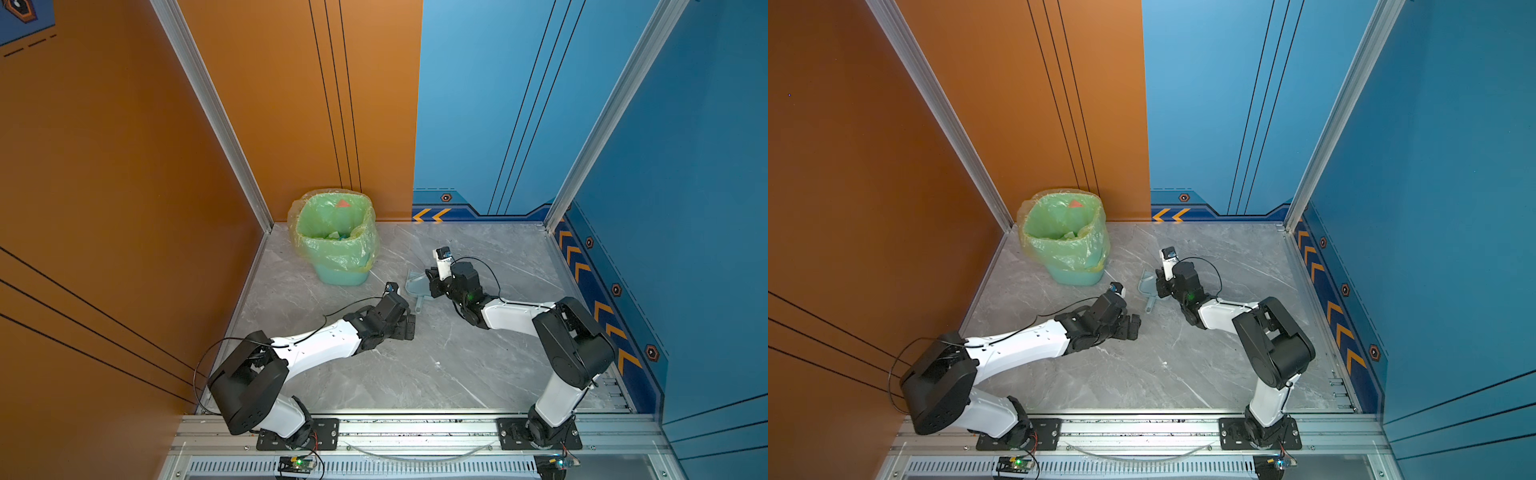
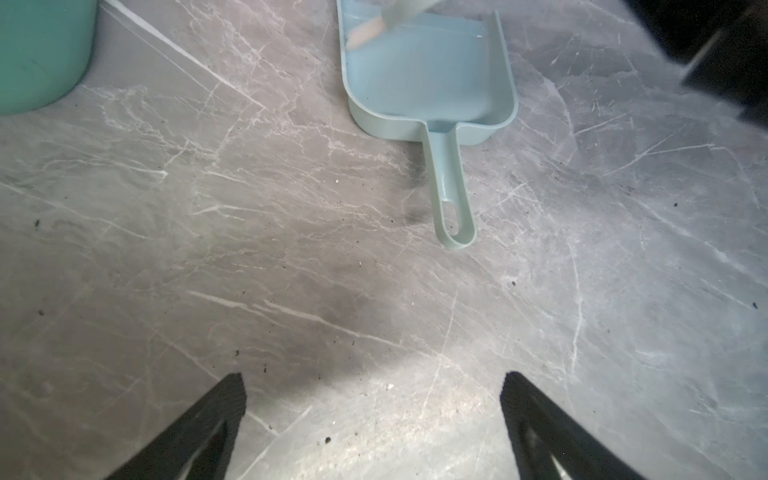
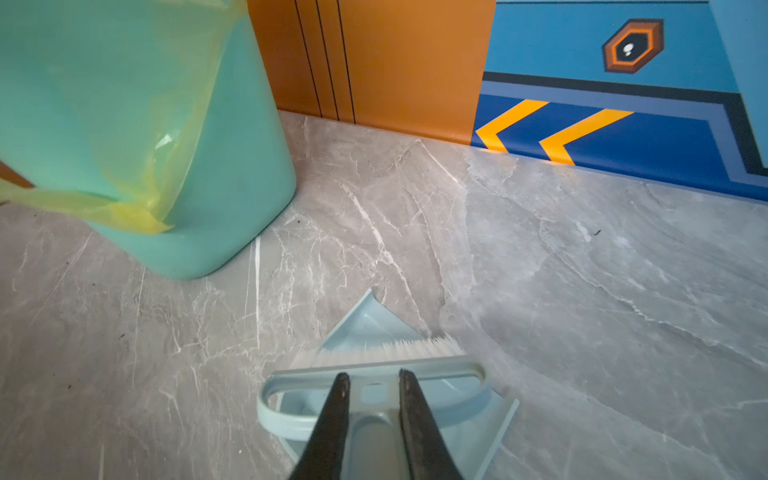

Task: Sweep away the paper scraps from the table
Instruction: 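Lay the mint brush onto the dustpan with the right gripper and release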

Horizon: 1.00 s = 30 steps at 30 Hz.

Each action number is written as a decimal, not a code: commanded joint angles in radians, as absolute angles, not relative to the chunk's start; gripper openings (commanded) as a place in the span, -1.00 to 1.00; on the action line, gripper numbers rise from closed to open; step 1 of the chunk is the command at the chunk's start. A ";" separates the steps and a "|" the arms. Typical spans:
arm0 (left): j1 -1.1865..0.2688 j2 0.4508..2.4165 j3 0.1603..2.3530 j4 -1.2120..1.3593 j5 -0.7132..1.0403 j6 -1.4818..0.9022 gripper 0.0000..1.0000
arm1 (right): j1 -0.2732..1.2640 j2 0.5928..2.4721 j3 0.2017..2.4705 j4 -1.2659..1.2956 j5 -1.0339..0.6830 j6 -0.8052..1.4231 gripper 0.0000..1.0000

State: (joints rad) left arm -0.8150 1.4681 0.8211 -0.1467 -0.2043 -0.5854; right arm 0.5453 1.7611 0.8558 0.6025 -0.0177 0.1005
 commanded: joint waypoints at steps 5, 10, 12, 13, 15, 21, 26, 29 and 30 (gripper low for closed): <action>-0.800 1.400 0.794 -0.229 -0.205 -0.605 0.95 | 0.575 1.780 0.816 0.694 0.057 0.041 -0.97; -0.792 1.375 0.784 -0.246 -0.216 -0.610 0.95 | 0.580 1.782 0.786 0.706 0.083 0.038 -0.96; -0.789 1.369 0.776 -0.244 -0.217 -0.619 0.95 | 0.582 1.780 0.770 0.722 0.093 0.040 -0.95; -0.787 1.368 0.772 -0.243 -0.216 -0.622 0.95 | 0.583 1.774 0.765 0.722 0.094 0.037 -0.95; -0.786 1.364 0.769 -0.241 -0.213 -0.628 0.95 | 0.586 1.770 0.762 0.718 0.101 0.037 -0.93; -0.783 1.350 0.769 -0.244 -0.214 -0.629 0.95 | 0.599 1.745 0.773 0.645 0.109 0.033 -0.84; -0.778 1.341 0.769 -0.248 -0.211 -0.627 0.95 | 0.608 1.747 0.782 0.621 0.125 0.032 -0.71; -0.776 1.339 0.768 -0.249 -0.209 -0.626 0.95 | 0.613 1.752 0.788 0.615 0.134 0.034 -0.64; -0.775 1.337 0.767 -0.249 -0.210 -0.627 0.95 | 0.615 1.754 0.789 0.613 0.137 0.035 -0.64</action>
State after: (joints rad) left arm -0.7879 1.3563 0.7792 -0.2218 -0.2050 -0.6220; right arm 0.6060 1.7638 0.7715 0.6502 0.1040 0.0479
